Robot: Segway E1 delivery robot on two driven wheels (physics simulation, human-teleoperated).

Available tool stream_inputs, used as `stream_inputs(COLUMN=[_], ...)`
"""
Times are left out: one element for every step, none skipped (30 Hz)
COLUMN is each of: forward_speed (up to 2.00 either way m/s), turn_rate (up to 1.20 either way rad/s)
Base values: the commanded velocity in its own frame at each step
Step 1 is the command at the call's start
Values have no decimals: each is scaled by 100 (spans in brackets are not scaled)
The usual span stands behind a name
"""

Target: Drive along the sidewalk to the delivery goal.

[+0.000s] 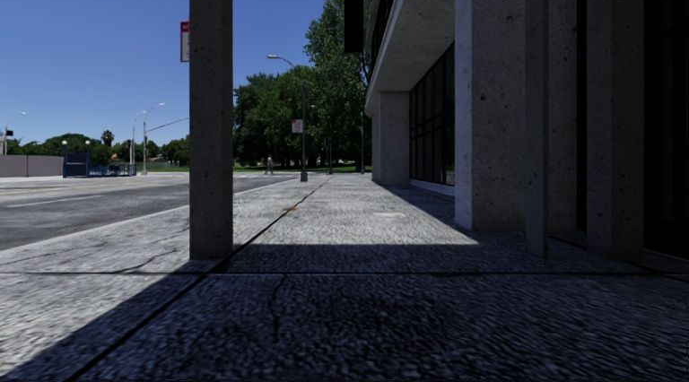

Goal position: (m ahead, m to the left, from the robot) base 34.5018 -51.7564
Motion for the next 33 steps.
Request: stream_inputs(forward_speed=[200, 200, 200, 200, 200, 200, 200, 200, 200, 200, 200, 200, 200, 200, 200, 200, 200, 200, 200, 200, 200, 200, 200, 200, 200, 200, 200, 200, 200, 200, 200, 200, 200], turn_rate=[0, 0, 0, 0, 0, 0, 0, 0, 0, 0, 0, 0, 0, 0, 0, 0, 0, 0, 0, 0, 0, 0, 0, 0, 0, 0, 0, 0, 0, 0, 0, 0, 0])
